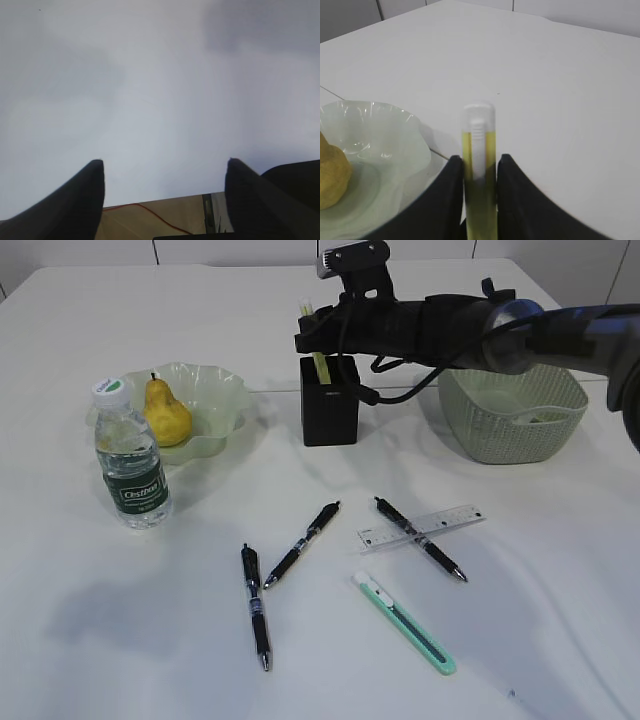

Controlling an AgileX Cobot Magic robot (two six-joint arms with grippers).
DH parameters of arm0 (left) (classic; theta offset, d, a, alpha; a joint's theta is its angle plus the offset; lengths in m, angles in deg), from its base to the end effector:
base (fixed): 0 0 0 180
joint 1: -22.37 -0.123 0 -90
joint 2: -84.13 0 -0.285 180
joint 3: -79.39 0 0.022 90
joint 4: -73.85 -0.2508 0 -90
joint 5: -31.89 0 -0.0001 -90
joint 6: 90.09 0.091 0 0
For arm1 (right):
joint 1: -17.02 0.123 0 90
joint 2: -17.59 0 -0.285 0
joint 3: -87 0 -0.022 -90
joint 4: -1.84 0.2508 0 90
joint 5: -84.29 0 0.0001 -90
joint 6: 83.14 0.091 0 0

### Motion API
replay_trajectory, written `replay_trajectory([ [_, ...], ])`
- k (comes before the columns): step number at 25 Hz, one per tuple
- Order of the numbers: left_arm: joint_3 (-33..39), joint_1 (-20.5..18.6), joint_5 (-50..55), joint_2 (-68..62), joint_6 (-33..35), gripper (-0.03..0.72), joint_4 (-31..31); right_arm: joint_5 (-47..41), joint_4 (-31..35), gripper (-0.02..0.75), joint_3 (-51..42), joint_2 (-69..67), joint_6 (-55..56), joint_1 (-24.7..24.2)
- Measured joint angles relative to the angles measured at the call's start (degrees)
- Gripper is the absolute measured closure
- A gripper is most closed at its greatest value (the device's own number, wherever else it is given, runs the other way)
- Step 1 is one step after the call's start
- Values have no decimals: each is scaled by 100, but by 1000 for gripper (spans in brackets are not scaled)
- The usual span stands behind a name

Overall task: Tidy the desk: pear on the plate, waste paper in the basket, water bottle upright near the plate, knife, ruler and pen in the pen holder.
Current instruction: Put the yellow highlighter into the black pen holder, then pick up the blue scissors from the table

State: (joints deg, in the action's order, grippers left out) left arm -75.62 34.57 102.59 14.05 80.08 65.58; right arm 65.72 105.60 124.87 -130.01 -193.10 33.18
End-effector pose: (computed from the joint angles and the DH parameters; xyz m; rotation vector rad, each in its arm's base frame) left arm 0.1756 -0.0253 0.3034 0.1034 2.8664 0.1321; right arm 0.5374 0.1851 0.1892 -0.5612 1.7549 0.4190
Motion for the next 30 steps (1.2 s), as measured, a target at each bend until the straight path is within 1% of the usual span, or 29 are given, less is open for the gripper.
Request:
replay_trajectory([
  [3, 0, 0, 0, 0, 0, 162, 0, 0, 0, 470, 0, 0, -4, 0],
  [6, 0, 0, 0, 0, 0, 162, 0, 10, 0, 444, 0, 0, 10, 0],
  [9, 0, 0, 0, 0, 0, 162, 0, 10, 0, 438, 0, 0, 179, 0],
  [16, 0, 0, 0, 0, 0, 167, 0, 20, 0, 437, 0, 33, 979, 0],
  [22, 0, 0, 0, 0, 0, 167, 0, 20, -78, 436, 0, 423, 1444, 0],
  [25, 0, 0, 0, 0, 0, 167, 0, 20, -412, 436, 0, 678, 1941, 0],
  [28, 0, 0, 0, 0, 0, 167, 0, -42, -1049, 436, -26, 896, 2813, -12],
  [30, 0, 0, 0, 0, 0, 167, 0, -311, -1561, 436, -64, 1003, 3530, -64],
])
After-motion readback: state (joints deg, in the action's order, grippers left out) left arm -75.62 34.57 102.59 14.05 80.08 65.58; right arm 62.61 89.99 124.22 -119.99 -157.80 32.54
